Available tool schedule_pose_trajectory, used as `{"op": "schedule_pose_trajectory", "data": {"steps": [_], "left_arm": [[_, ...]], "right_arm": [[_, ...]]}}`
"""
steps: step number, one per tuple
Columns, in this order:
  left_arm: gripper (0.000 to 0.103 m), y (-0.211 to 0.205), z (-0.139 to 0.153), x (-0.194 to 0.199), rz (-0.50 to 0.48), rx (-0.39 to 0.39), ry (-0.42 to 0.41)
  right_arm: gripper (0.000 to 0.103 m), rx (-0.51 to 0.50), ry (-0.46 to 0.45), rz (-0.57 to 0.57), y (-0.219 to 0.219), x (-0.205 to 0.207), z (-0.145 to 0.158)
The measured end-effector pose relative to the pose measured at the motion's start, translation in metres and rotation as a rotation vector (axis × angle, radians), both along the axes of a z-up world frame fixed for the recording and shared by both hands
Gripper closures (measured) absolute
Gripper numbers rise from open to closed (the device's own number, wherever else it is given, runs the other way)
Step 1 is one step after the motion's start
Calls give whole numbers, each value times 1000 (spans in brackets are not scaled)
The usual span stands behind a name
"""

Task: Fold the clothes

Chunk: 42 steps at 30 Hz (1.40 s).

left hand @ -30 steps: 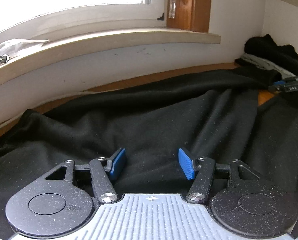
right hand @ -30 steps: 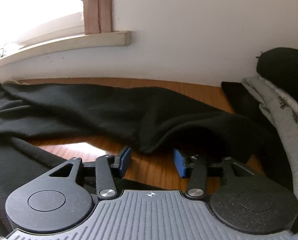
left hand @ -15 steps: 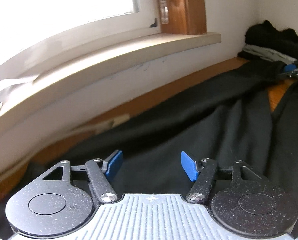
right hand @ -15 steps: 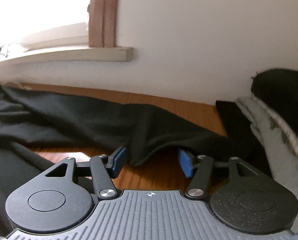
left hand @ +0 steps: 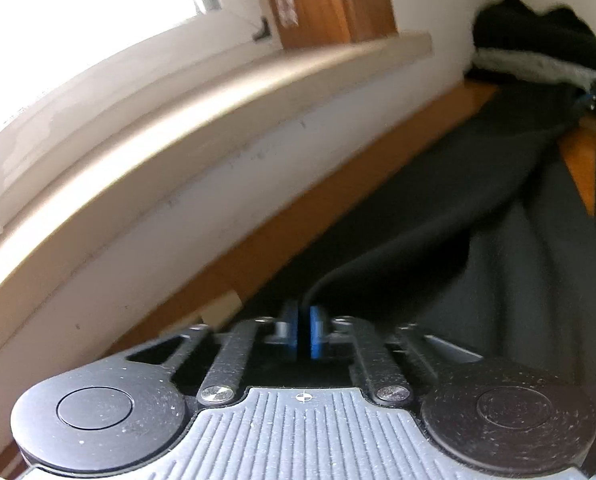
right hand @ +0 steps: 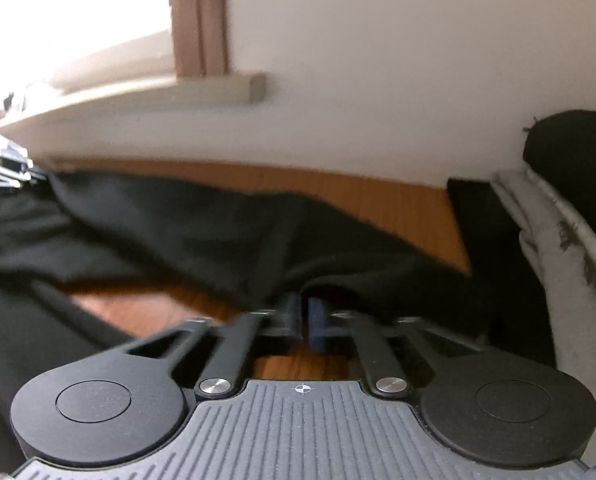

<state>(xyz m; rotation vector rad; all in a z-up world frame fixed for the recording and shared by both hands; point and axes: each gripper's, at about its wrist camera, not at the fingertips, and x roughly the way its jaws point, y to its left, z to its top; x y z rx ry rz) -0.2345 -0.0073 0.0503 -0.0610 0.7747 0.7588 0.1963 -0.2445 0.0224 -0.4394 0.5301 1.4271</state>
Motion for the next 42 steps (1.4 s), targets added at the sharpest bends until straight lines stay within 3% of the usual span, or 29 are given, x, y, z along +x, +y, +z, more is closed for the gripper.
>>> {"op": "schedule_pose_trajectory", "data": {"steps": [4, 6, 8, 10, 13, 14, 15, 20, 23, 28, 32, 34, 35, 36, 38, 40, 42], "left_arm": [[99, 18, 16, -5, 46, -22, -102], [99, 27, 15, -1, 105, -15, -96], [88, 32, 12, 2, 158, -10, -76], [80, 32, 6, 5, 199, -7, -41], [63, 17, 5, 0, 186, 23, -36], [59, 12, 6, -1, 183, 30, -39], [59, 7, 7, -1, 180, 36, -43], [59, -28, 12, 7, 80, -12, -101], [59, -52, 10, 23, 3, -38, -114], [50, -81, -3, 60, -97, -55, -85], [51, -86, -15, 76, -112, -69, -65], [53, -88, -17, 76, -114, -78, -65], [55, -89, -18, 73, -116, -84, -68], [57, -86, -18, 75, -120, -93, -72], [70, -90, -18, 67, -136, -109, -74], [82, -91, -18, 64, -163, -126, -72], [83, -96, -18, 58, -178, -144, -72]], "right_arm": [[100, 156, 2, -84, 12, 19, 37], [101, 242, -4, -215, 23, 32, 51], [92, 277, 20, -347, 36, 44, 57], [89, 257, 35, -386, 50, 51, 54], [85, 233, 49, -354, 55, 47, 44], [73, 225, 52, -331, 54, 43, 41], [58, 213, 53, -309, 52, 40, 37], [53, 137, 40, -234, 39, 23, 20], [38, 76, 36, -191, 30, 19, 9], [36, 13, -37, -199, 28, 13, -1], [32, -41, -75, -208, 32, 13, -3], [33, -65, -74, -195, 33, 15, -5], [43, -76, -72, -187, 34, 16, -6], [69, -79, -64, -181, 33, 18, -5], [98, -62, -51, -184, 29, 22, 3], [98, 1, -44, -196, 22, 27, 19], [98, 63, -38, -220, 24, 34, 36]]}}
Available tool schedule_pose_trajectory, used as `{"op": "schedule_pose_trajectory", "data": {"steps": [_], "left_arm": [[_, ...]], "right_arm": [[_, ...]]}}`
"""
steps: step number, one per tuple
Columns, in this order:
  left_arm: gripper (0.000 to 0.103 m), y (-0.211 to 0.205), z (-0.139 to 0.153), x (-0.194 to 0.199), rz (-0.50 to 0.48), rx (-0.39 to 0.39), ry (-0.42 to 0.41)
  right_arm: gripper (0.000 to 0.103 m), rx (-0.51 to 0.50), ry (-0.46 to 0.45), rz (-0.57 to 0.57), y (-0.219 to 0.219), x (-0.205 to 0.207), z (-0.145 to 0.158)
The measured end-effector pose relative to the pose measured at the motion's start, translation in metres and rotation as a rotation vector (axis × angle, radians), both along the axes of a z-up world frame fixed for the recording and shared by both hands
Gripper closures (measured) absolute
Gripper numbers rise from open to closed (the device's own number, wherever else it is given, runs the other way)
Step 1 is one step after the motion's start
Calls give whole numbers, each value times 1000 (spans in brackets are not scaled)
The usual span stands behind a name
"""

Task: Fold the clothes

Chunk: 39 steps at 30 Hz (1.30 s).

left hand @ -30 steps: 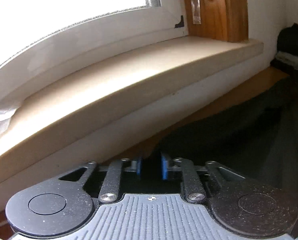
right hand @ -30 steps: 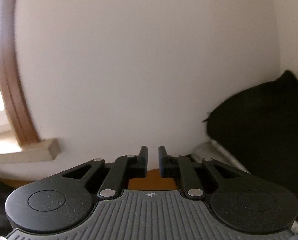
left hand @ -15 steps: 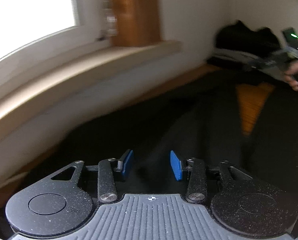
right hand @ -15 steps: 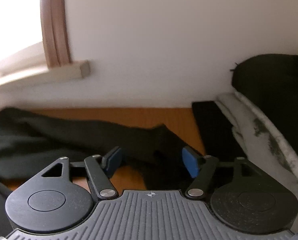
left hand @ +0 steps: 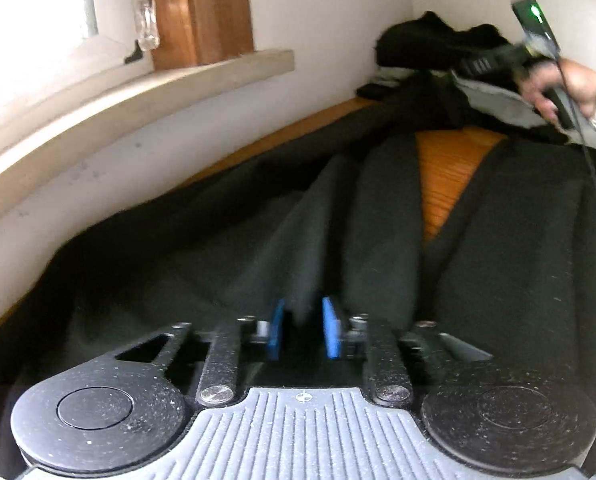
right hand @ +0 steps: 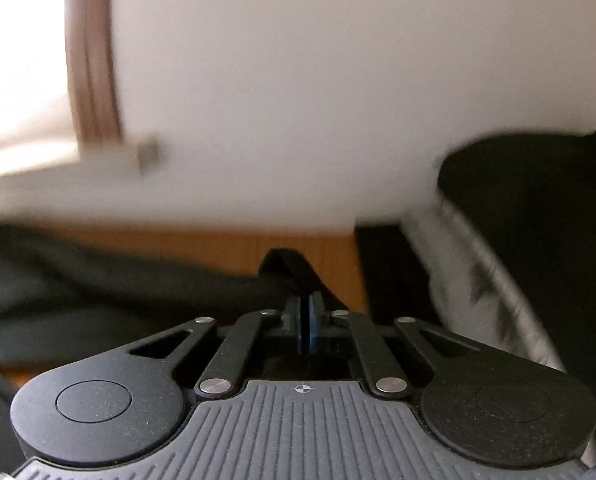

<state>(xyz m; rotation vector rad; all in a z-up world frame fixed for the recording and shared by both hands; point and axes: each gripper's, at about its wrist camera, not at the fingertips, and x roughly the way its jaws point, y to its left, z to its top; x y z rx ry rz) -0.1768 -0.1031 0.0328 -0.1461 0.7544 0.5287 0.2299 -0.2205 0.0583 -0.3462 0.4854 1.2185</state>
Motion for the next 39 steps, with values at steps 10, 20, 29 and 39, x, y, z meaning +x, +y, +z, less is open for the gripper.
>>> {"op": "schedule_pose_trajectory", "data": {"steps": [10, 20, 29, 39], "left_arm": [[82, -5, 8, -23, 10, -59, -32], [61, 49, 28, -52, 190, 54, -19], [40, 131, 25, -104, 371, 83, 32], [101, 136, 12, -94, 348, 103, 121]], "right_arm": [[64, 65, 31, -188, 59, 19, 10], [44, -124, 74, 140, 37, -45, -60], [34, -77, 26, 151, 25, -59, -78], [23, -85, 34, 203, 27, -64, -78]]}}
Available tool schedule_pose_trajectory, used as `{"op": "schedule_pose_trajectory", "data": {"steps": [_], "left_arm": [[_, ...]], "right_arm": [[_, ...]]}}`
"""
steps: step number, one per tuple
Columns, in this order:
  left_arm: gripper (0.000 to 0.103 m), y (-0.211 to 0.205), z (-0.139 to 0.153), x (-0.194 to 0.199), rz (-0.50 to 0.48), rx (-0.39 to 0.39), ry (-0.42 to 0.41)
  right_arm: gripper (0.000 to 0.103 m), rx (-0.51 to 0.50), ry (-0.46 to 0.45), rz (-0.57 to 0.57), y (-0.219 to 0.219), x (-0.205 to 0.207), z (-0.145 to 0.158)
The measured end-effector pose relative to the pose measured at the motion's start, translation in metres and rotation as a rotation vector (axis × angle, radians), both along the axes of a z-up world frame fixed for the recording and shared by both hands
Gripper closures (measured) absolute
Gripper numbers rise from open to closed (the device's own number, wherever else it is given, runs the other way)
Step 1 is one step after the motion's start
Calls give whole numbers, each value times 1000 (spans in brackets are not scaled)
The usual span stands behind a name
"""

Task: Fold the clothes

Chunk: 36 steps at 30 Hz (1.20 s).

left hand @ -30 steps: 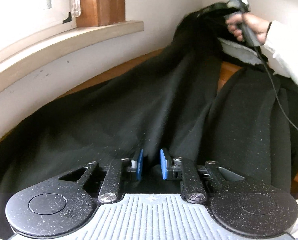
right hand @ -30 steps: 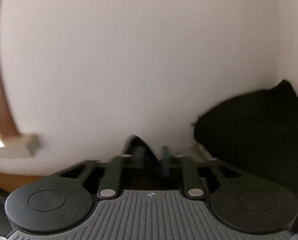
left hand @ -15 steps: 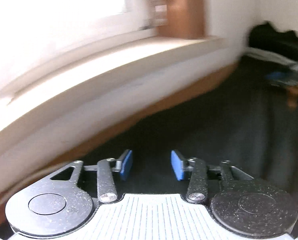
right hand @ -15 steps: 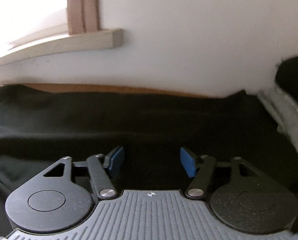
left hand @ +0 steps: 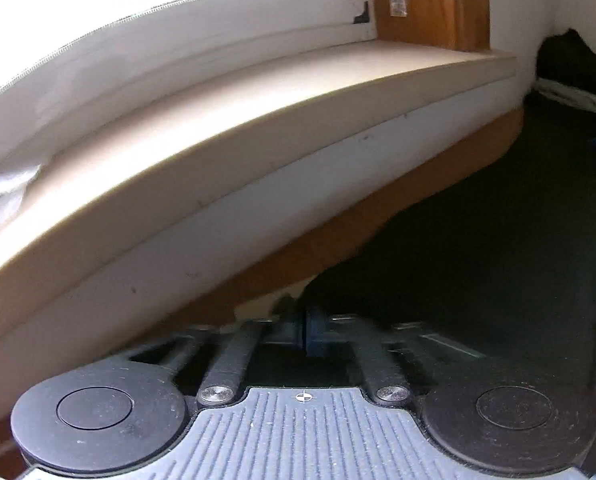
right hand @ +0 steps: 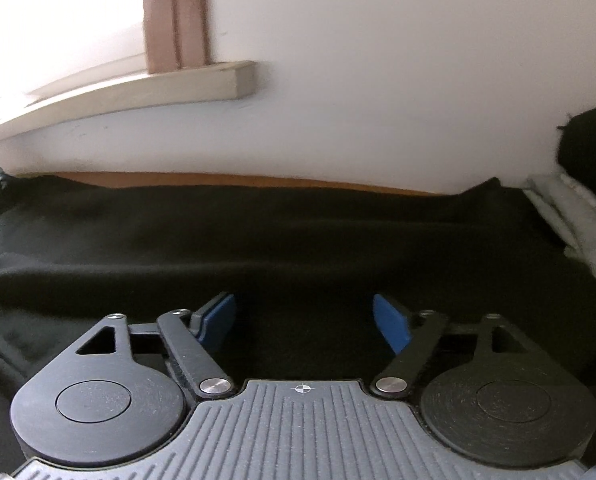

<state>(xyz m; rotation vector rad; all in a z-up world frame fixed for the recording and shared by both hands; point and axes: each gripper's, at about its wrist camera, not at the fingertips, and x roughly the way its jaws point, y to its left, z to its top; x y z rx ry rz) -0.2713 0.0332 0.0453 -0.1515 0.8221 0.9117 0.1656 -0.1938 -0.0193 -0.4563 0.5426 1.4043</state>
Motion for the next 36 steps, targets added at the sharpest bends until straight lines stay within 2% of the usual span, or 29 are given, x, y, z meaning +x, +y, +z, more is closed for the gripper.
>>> {"op": "schedule_pose_trajectory", "data": {"steps": [2, 6, 9, 12, 14, 16, 19, 23, 28, 30, 36], "left_arm": [[102, -5, 0, -5, 16, 9, 19], [101, -7, 3, -17, 52, -5, -1], [90, -14, 8, -24, 67, 18, -9], [74, -24, 17, -41, 72, 31, -23], [55, -34, 19, -57, 88, 36, -34], [53, -44, 17, -71, 97, 34, -22], [44, -60, 15, -92, 124, 40, -2], [38, -81, 9, -129, 169, 26, -27], [37, -103, -1, -173, 202, 8, -157], [36, -106, -5, -176, 206, 15, -172], [36, -100, -5, -181, 215, 3, -201]], "right_arm": [[23, -3, -4, 45, -1, -5, 0], [23, -6, -11, 113, -2, -14, 0], [23, -5, -10, 116, -2, -15, 0], [22, -6, -15, 113, -2, -16, 0], [22, -12, -13, 93, -1, -16, 1], [24, -20, -19, 48, 1, -17, 5], [27, 35, -38, 37, 5, -31, 18], [28, 56, -15, 164, 22, -76, 24], [29, 51, 35, 324, 39, -130, 13], [29, 45, 26, 375, 43, -148, 8], [28, 9, -11, 401, 38, -178, -4]]}}
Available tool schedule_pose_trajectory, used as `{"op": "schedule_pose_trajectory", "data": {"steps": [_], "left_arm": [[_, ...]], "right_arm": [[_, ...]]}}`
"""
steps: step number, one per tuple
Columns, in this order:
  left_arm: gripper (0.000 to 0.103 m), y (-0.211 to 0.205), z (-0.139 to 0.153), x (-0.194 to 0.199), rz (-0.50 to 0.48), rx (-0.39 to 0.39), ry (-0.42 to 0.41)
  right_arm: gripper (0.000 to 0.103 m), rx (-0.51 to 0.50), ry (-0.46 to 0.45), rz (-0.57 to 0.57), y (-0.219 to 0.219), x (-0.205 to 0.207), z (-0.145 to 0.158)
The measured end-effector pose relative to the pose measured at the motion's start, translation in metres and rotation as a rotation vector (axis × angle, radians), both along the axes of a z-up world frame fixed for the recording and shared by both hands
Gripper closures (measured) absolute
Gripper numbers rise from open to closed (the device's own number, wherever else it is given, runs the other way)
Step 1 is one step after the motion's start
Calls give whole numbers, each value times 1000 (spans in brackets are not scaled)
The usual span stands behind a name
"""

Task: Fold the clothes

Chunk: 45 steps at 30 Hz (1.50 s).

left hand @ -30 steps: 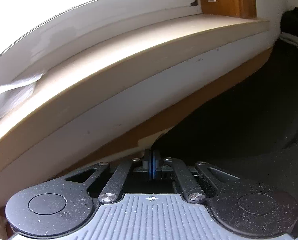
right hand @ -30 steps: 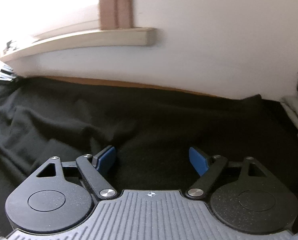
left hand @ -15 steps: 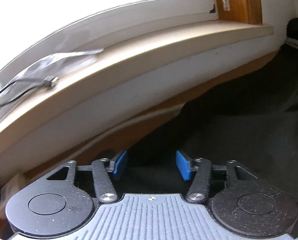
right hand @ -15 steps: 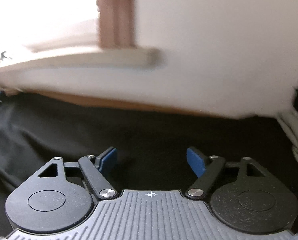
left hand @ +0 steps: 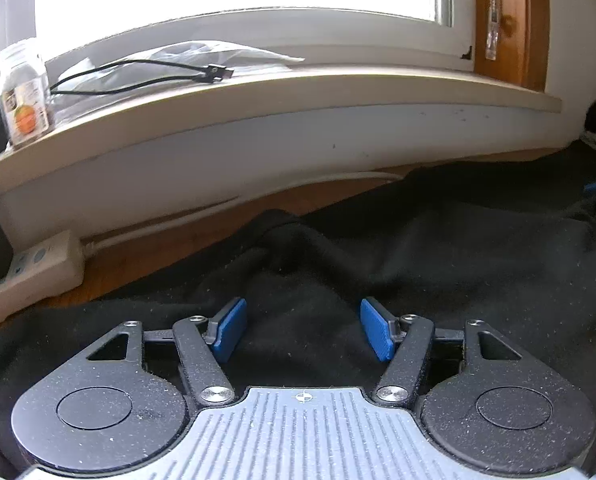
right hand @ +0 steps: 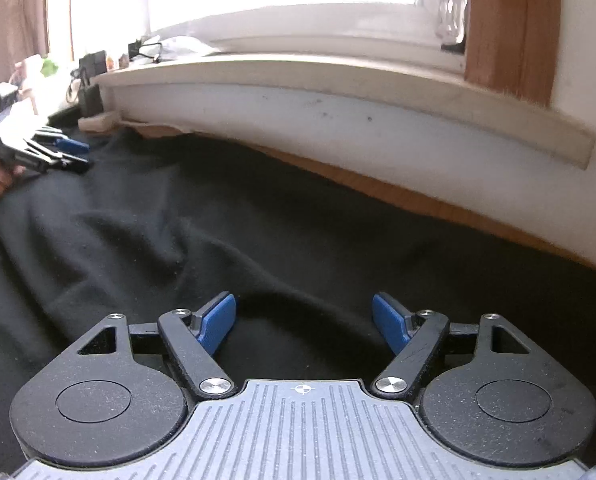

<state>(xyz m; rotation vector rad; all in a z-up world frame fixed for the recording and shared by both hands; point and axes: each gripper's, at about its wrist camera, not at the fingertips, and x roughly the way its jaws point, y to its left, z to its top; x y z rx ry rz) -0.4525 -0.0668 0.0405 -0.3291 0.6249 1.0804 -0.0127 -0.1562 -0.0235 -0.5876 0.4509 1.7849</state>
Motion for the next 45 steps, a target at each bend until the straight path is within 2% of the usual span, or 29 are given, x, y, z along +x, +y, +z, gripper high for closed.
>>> {"op": "schedule_pose_trajectory", "data": {"steps": [8, 10, 12, 14, 17, 19, 21, 22, 23, 24, 30, 33, 34, 36, 37, 38, 39, 42, 44, 45], "left_arm": [[36, 6, 3, -15, -18, -20, -44], [39, 11, 11, -11, -31, 6, 5], [46, 19, 20, -5, -41, 38, 57], [54, 33, 24, 2, -71, 38, 97], [55, 55, 18, 13, -109, 17, 161], [55, 65, 12, 16, -123, -1, 167], [67, 70, 10, 15, -131, -9, 148], [89, 71, 10, 13, -133, -9, 138], [96, 71, 11, 10, -129, -5, 125], [98, 71, 13, 7, -125, -1, 112], [100, 60, 61, -20, 10, 178, -80], [100, 86, 25, 19, -59, 51, 228], [100, 92, 20, 18, -30, 49, 213], [100, 97, 29, 3, 17, 46, 94], [99, 96, 30, 3, 21, 55, 95], [99, 96, 26, 6, 5, 51, 141], [99, 94, 26, 5, 13, 68, 145], [99, 88, 37, -5, 69, 132, 95], [100, 86, 44, -11, 79, 125, 40], [100, 89, 40, -8, 63, 99, 63]], "right_arm": [[28, -10, -4, -9, -3, -3, -1], [28, -14, -19, -15, 3, -3, 5], [30, 14, -27, -9, 14, -8, 15], [35, 35, -28, 9, 30, -15, 24], [35, 38, -28, 39, 61, -31, 27], [35, 31, -20, 60, 80, -43, 22], [35, 22, -10, 82, 93, -54, 17], [35, 14, -3, 98, 97, -58, 14], [35, 5, -1, 114, 99, -62, 10], [35, -2, -5, 126, 101, -66, 6], [35, -3, 39, 140, 101, -65, 0], [35, -1, 26, 140, 101, -67, 0], [35, 0, 21, 137, 101, -67, 0], [35, 3, 16, 125, 100, -67, 0], [35, 7, 12, 121, 99, -67, 0], [35, 12, 7, 116, 98, -68, 1], [35, 13, -2, 115, 97, -69, 1], [35, 26, -20, 116, 96, -69, 5], [35, 50, -23, 112, 97, -68, 8], [35, 65, -25, 107, 98, -68, 10]]}}
